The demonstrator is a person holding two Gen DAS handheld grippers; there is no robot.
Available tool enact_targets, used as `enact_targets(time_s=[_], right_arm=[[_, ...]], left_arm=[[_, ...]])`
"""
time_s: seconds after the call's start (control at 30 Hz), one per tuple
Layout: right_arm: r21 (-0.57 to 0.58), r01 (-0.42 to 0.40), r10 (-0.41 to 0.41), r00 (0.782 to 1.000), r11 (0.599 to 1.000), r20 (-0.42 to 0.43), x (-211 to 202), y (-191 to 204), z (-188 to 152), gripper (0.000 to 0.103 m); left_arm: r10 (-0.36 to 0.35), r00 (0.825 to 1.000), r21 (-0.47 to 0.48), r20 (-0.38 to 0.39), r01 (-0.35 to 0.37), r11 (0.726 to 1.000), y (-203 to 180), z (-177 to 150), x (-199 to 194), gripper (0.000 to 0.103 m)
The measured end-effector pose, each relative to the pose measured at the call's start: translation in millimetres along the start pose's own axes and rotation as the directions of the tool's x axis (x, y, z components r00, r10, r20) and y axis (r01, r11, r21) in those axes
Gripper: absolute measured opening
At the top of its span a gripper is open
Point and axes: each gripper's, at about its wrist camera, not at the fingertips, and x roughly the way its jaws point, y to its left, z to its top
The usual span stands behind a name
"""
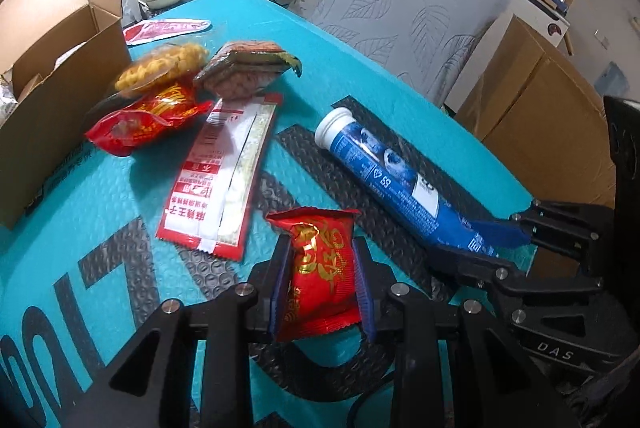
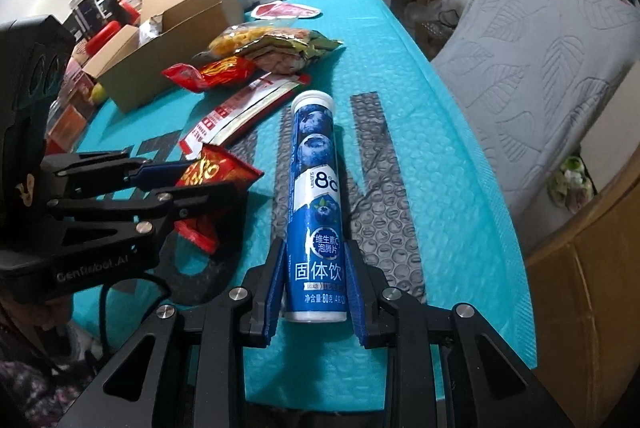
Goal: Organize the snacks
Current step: 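Grasp the blue vitamin tube with the right tool while the left tool grasps a red candy, then lift the blue tube and red candy over the box with both tools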
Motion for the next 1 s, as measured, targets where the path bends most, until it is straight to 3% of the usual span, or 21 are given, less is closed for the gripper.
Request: enact_targets(time_s=[0.1, 0.2, 0.43, 0.5, 0.57, 1.0], right_arm=[[-0.013, 0.014, -0.014, 1.000, 1.000, 0.020, 3.4, 2.8, 4.5, 0.031], [-0.021, 0.019, -0.018, 0.999, 1.000, 0.035, 5.8, 3.5, 10.3, 0.044], [-0.037, 0.043, -0.042, 0.999, 0.998, 0.033, 16.3, 0.4, 20.4, 0.044], [-0.051, 0.052, -0.050, 0.998, 0.997, 0.034, 17.3, 2.2, 20.0, 0.040], [-0.066, 0.052, -0.050, 0.998, 0.997, 0.035, 17.9, 5.4, 18.3, 0.028], [-0.022, 0.025, -0.023, 0.995, 0.999, 0.093, -6.4, 40.8, 4.9, 0.028]], left_arm=[[-0.002, 1.000, -0.019, 0.000, 0.002, 1.000, 2.3, -1.1, 4.1, 0.030], [-0.013, 1.000, -0.031, -0.028, 0.012, 0.999, 3.5, -2.2, 10.2, 0.034], [0.002, 1.000, -0.013, 0.003, -0.002, 1.000, 2.9, -4.2, 9.7, 0.034], [0.006, 1.000, -0.018, 0.010, -0.006, 1.000, 3.2, -4.1, 9.2, 0.033], [-0.004, 1.000, -0.031, 0.012, 0.005, 1.000, 6.6, -6.1, 6.3, 0.032], [-0.034, 0.996, -0.075, 0.087, 0.040, 0.996, 35.5, -22.1, -31.7, 0.031]])
